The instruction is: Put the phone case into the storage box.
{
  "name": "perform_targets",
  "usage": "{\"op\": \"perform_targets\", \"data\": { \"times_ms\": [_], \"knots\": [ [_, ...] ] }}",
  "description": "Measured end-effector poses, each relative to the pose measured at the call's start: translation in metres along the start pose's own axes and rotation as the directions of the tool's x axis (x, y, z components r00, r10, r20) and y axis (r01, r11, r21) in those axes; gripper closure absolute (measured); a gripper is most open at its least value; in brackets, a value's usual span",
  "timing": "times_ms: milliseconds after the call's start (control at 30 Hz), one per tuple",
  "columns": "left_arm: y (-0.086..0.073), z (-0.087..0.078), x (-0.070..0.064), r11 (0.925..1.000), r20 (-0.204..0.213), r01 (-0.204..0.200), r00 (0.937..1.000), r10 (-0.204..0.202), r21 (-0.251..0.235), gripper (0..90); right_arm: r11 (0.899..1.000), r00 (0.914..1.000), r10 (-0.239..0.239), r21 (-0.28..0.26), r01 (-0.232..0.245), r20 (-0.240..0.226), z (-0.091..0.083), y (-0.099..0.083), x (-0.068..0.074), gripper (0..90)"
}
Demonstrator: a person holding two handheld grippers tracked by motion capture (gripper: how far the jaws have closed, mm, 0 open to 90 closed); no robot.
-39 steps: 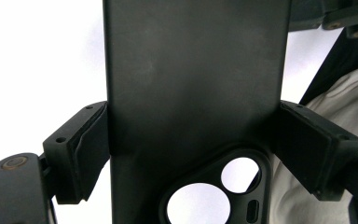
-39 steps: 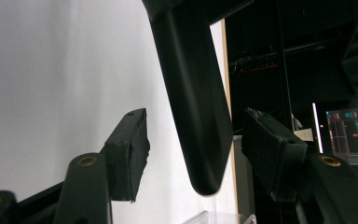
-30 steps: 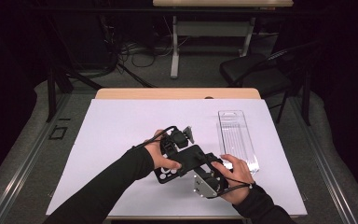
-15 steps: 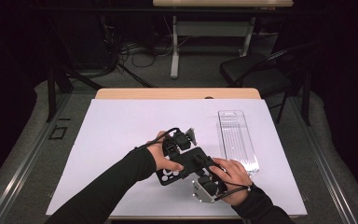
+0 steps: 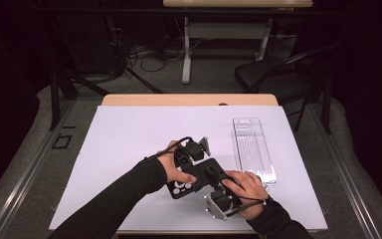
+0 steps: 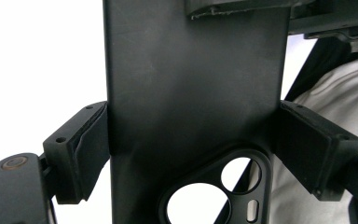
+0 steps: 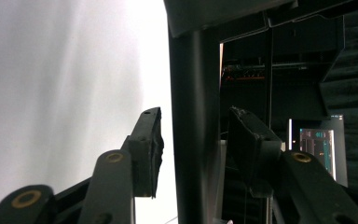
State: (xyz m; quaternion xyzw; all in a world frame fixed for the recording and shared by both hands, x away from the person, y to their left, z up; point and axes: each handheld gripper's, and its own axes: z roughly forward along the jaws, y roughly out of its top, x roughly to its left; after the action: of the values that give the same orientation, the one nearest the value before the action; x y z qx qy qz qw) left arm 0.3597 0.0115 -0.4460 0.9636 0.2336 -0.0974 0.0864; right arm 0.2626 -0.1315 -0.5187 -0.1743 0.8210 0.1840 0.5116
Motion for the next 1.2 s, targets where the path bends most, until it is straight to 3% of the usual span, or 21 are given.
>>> {"op": "perform_targets", "data": {
  "times_ms": [167,1200],
  "knots": [
    [-0.0004,-0.0004,0.0011,0.9999,0.027,0.011,0.9996,-0.011,-0.008,15.3,1.000,0.9998,-0.018,0.005,0.018,0.012,0.0003,-0.0004,0.0006,58.9],
    [0.0024,0.0037,-0.0029,0.9999,0.077,0.008,0.9970,-0.007,-0.007,15.3,0.997,0.9965,-0.074,0.032,0.073,0.037,0.0030,-0.0050,0.0048,70.9]
  ]
}}
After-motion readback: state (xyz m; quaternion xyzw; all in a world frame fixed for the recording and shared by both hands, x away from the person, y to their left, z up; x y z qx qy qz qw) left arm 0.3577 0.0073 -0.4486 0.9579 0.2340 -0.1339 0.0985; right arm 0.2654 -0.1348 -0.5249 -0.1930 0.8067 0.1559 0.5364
